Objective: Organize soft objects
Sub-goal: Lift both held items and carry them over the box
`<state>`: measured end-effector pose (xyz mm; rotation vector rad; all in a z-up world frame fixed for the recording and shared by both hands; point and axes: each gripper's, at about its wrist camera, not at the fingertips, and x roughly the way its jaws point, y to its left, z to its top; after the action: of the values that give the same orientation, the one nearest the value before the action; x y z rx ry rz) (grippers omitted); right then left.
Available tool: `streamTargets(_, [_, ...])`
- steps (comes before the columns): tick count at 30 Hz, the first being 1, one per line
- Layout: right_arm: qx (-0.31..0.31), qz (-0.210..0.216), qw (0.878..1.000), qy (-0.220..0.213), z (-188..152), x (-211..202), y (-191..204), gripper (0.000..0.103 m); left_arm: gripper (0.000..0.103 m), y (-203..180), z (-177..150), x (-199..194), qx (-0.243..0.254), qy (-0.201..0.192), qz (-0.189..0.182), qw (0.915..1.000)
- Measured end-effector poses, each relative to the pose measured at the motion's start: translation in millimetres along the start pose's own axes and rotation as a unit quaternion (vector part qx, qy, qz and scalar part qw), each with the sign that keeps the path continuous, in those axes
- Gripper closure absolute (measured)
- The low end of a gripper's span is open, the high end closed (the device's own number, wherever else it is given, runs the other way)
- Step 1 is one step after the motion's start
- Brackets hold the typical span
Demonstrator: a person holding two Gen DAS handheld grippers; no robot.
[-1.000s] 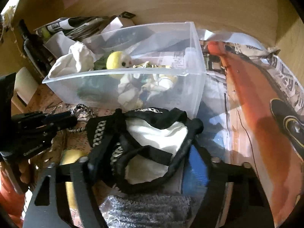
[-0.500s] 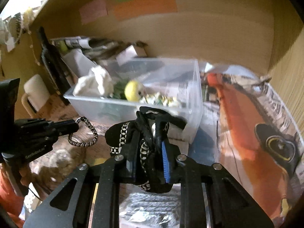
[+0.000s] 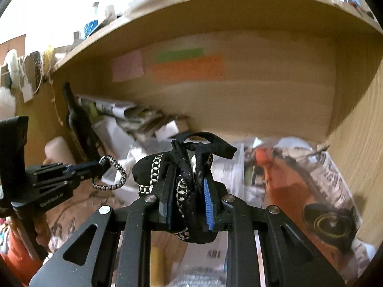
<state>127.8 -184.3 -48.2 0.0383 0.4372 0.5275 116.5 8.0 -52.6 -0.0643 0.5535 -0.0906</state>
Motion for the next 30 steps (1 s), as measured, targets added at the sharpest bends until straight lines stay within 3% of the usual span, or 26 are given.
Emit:
streamTargets(7, [-0.004,-0.023,1.0,-0.003,10,24,-6,0.084,0.098,1,9,31,-0.001,0.015,0.014,0.9998])
streamTargets(15, [-0.004,-0.042,0.997,0.061,1,79,-17,0.084,0.098,-9,6,74,0.026,0.059,0.052,0.9966])
streamTargets(19, [-0.006,-0.045,0.995,0.087,-7,96,-19,0.084,0.098,-10,1,93,0.032,0.081,0.054,0.9947])
streamTargets(25, [-0.027,-0.045,0.992,0.118,-17,111,-13,0.081,0.097,-19,-4,98,0.057,0.087,0.064,0.9926])
streamTargets(30, [-0.036,-0.051,0.99,0.127,-19,111,-12,0.075,0.084,-19,-6,97,0.052,0.1,0.047,0.9925])
